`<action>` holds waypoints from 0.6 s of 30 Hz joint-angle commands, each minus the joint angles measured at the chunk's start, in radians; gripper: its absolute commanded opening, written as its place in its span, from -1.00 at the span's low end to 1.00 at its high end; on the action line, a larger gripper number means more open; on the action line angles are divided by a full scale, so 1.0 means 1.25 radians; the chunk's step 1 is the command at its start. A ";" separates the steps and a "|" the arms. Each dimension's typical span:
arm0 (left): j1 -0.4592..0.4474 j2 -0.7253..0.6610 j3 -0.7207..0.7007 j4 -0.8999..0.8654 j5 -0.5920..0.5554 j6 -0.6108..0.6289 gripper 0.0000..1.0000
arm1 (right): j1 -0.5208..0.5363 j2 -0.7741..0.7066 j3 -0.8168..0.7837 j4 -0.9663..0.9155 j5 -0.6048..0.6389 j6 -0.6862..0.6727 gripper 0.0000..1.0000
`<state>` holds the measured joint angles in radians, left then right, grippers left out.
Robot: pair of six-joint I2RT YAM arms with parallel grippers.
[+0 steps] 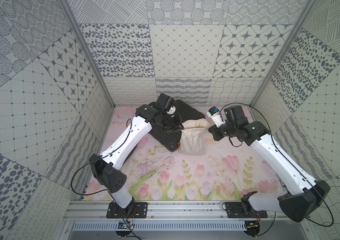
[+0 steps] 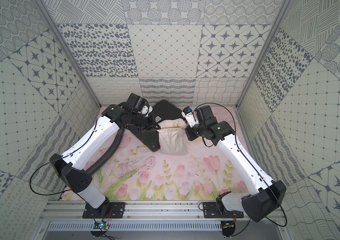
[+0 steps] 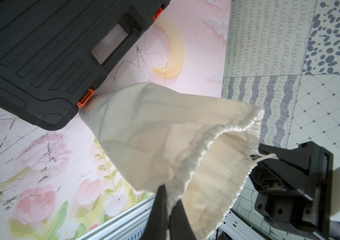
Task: Close the soil bag
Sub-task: Frap the soil bag at the center of the board.
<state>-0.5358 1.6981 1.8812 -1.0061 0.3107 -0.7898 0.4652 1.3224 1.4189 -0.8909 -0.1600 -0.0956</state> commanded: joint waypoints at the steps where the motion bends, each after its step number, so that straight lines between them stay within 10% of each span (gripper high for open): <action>1: 0.008 -0.010 0.004 0.003 -0.002 0.012 -1.00 | 0.002 -0.031 -0.013 0.033 -0.026 -0.023 -1.00; 18: 0.014 -0.026 0.003 -0.002 -0.039 0.018 -0.98 | -0.010 -0.049 0.101 -0.023 0.034 -0.080 -1.00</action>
<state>-0.5350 1.6852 1.8812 -1.0058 0.3061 -0.7898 0.4580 1.2602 1.5105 -0.9340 -0.1658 -0.1715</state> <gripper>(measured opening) 0.051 0.062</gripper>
